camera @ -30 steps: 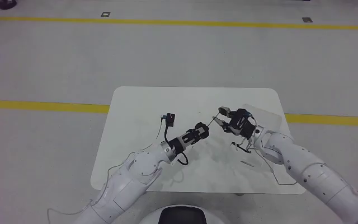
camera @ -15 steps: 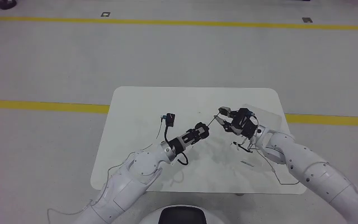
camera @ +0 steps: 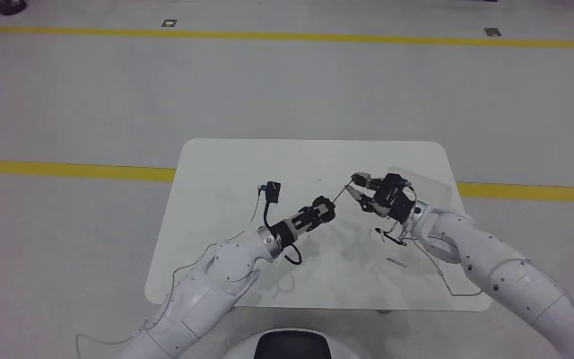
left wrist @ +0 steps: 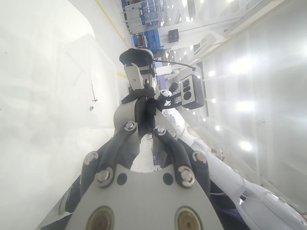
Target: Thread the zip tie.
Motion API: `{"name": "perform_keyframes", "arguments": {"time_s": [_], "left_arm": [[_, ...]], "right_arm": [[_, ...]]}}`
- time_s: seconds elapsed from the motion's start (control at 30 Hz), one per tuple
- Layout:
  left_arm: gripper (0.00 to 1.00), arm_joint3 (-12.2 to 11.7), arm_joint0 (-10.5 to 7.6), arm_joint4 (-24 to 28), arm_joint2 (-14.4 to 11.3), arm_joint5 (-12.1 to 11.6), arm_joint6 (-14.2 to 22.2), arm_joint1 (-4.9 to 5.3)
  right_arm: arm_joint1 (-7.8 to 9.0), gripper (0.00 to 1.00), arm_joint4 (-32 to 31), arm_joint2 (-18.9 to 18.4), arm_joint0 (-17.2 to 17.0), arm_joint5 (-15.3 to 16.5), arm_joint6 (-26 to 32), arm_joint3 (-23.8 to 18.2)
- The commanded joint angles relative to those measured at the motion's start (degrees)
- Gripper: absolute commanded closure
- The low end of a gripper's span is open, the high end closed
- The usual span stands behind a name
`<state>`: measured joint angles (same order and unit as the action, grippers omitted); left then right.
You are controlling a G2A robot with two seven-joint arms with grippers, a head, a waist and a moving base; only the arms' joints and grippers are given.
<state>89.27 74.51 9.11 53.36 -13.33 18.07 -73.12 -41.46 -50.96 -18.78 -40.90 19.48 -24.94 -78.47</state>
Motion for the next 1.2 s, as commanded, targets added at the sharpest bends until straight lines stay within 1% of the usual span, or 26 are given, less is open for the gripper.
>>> {"name": "perform_keyframes", "arguments": {"time_s": [0.0, 0.2, 0.47, 0.63, 0.8, 1.17], "left_arm": [[1.0, 0.0, 0.0, 0.0, 0.0, 0.0, 0.0, 0.0], [1.0, 0.0, 0.0, 0.0, 0.0, 0.0, 0.0, 0.0], [1.0, 0.0, 0.0, 0.0, 0.0, 0.0, 0.0, 0.0], [1.0, 0.0, 0.0, 0.0, 0.0, 0.0, 0.0, 0.0], [1.0, 0.0, 0.0, 0.0, 0.0, 0.0, 0.0, 0.0], [1.0, 0.0, 0.0, 0.0, 0.0, 0.0, 0.0, 0.0]], "right_arm": [[0.0, 0.83, 0.1, 0.3, 0.3, 0.0, -0.1, 0.0], [0.06, 0.86, 0.4, 1.0, 0.8, 0.0, -0.6, 0.2], [0.19, 0.87, 0.7, 1.9, 1.1, 0.0, -1.6, 0.6], [0.31, 0.82, 0.8, 2.4, 1.1, 0.0, -2.7, 0.7], [0.53, 0.8, 0.6, 2.8, 1.3, 0.0, -3.6, 0.4], [0.81, 0.81, 1.0, 3.3, 1.8, 0.0, -4.0, 0.0]]}}
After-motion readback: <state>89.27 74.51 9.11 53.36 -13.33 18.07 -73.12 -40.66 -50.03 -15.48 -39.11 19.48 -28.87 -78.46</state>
